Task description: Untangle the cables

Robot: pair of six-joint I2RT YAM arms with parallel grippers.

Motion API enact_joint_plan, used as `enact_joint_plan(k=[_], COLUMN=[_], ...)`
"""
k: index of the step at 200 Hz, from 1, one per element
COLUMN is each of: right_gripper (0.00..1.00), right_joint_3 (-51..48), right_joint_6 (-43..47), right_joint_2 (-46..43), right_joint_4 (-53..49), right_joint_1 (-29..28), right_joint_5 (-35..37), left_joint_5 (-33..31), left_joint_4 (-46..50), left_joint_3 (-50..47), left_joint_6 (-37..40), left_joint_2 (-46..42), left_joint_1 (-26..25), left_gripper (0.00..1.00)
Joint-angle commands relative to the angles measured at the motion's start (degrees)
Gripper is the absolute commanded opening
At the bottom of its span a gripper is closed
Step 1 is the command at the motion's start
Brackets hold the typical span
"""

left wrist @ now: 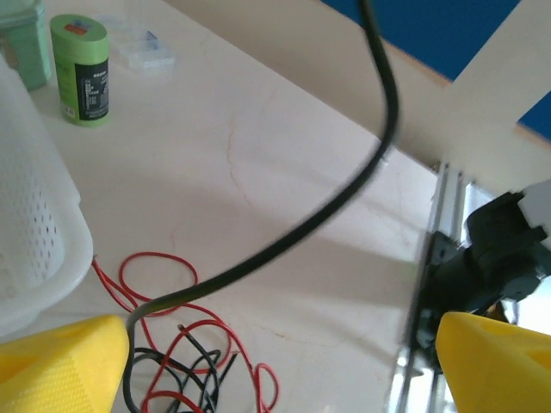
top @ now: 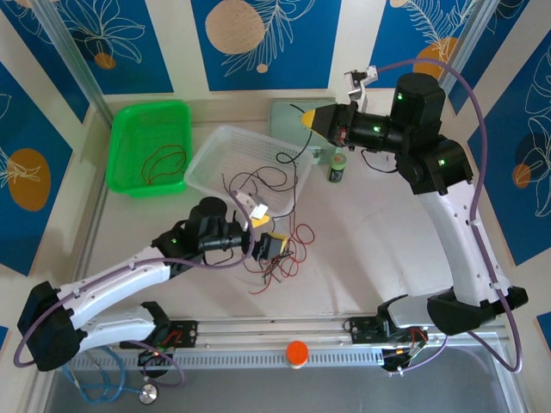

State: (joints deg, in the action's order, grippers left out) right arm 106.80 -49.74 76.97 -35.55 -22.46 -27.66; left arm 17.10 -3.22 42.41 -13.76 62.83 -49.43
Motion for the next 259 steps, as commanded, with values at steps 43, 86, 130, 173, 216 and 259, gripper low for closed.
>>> enact_joint_plan(k=[43,86,130,173,216,259], right_gripper=[0.00,0.00,0.00,0.00,0.00,0.00], right_joint_3=[3.98,5.40,6.58,2.62,-9.69,-24.37], right_joint_6=[-1.77,-2.25,-2.12,-0.85,3.85,9.07], right_joint_2=[-0.38,-1.42,-4.03,-9.58,-19.19,-27.88], right_joint_4=[-0.20,-1.16,-2.91,-4.14,-8.23,-12.86], right_joint_1=[0.55,0.98,2.01,4.49,8.34,9.90], right_joint_5=[-2.62,-3.34,-3.54,-1.71,9.52,28.83], left_joint_5=[-36.02,-34.66,-31.96,-36.72,-40.05,-38.09], left_joint_4=[-0.55,-5.37,-10.55,-8.86,3.58,19.28], left_joint_3=[-0.22,1.05,2.44,3.91,8.81,16.04], left_joint_6=[11.71,11.83,11.17,11.38,13.35,13.50], left_joint_2=[7.49,14.20,18.46,13.73,2.43,-4.85], left_joint_1=[-6.78,-6.73,-6.65,-6.64,-6.67,-6.64], left_gripper=[0.93,0.71,0.31,0.00,0.00,0.00])
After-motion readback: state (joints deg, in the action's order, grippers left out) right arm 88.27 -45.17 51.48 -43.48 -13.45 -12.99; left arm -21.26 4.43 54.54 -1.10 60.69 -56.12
